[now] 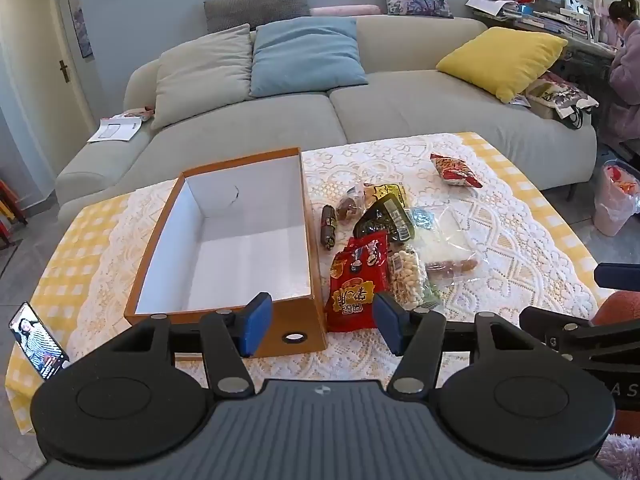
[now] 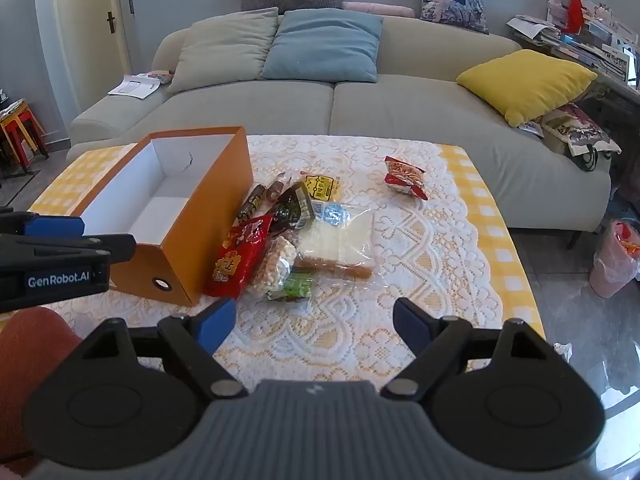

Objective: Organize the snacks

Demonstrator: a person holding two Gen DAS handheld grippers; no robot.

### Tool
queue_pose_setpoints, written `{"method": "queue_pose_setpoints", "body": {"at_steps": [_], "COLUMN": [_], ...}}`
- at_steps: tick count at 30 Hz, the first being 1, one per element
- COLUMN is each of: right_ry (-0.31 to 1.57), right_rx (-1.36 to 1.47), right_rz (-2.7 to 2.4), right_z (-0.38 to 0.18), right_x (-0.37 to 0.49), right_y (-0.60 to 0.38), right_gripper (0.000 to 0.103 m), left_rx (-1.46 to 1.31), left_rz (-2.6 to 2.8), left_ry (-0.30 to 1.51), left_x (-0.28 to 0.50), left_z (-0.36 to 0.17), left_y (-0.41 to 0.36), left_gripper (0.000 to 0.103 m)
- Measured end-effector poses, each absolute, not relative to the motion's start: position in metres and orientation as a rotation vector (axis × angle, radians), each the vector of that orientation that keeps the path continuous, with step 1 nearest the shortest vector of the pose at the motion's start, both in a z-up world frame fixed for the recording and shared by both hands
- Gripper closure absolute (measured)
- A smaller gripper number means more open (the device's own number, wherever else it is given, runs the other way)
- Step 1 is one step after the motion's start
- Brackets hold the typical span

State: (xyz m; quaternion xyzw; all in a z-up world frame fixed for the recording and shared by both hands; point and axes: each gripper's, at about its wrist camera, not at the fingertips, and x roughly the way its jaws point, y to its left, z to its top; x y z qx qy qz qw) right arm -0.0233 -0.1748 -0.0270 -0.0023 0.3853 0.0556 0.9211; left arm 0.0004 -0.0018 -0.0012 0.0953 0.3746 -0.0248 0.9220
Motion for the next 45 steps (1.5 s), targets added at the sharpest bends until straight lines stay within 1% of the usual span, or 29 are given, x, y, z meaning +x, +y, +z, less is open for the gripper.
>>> {"method": "queue_pose_setpoints", "body": {"at_steps": [45], "right_ry": [0.820], "right_rx": [0.013], "right_rz": [0.108], "right_z": [-0.032], "right_x": [-0.020], "right_y": [-0.176], "right_gripper": [0.019], "left_rx": [0.174], "left_rz": [-0.066], "left_ry": [0.845], "left_x": [0.001], "left_z": [-0.011], "left_y": [-0.002], "left_gripper": [0.035]}}
